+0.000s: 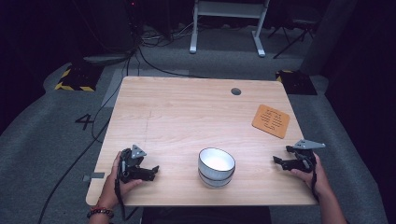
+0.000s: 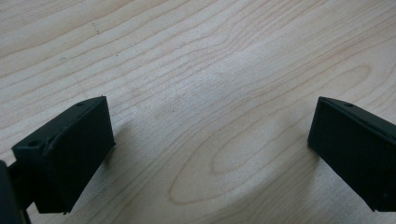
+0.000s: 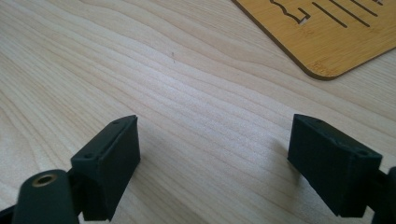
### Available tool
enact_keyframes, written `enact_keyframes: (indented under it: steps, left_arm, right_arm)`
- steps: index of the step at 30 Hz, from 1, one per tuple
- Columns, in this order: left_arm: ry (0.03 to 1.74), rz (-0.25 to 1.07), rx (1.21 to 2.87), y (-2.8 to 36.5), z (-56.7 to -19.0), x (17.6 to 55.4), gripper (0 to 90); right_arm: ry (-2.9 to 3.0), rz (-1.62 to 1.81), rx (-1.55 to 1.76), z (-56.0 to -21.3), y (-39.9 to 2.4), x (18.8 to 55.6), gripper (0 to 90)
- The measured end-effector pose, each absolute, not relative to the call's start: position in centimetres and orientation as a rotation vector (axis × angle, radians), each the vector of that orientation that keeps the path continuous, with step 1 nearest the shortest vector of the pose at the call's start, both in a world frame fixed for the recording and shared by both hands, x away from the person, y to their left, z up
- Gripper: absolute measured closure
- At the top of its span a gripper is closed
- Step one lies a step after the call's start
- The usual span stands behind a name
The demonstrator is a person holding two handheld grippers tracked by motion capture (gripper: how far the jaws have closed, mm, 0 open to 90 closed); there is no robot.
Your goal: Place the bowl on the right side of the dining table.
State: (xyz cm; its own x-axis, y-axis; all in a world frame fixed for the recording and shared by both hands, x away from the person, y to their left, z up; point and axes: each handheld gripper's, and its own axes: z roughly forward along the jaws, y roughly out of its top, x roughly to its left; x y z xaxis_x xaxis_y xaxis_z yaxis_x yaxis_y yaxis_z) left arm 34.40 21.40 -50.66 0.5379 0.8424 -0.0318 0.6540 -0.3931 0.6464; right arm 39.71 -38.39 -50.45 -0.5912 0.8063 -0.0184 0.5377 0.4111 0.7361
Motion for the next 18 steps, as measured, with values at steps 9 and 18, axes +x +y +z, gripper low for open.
enact_keyframes:
  steps: [9,18]
  left_arm:
    - [1.206,0.410,2.164,21.36,-50.68,34.38,0.4]
    - [1.212,0.409,2.161,21.34,-50.68,34.33,0.4]
  right_arm:
    - [2.304,0.994,1.150,-50.45,-38.45,39.68,16.7]
    - [2.300,0.988,1.129,-50.04,-38.55,39.72,19.1]
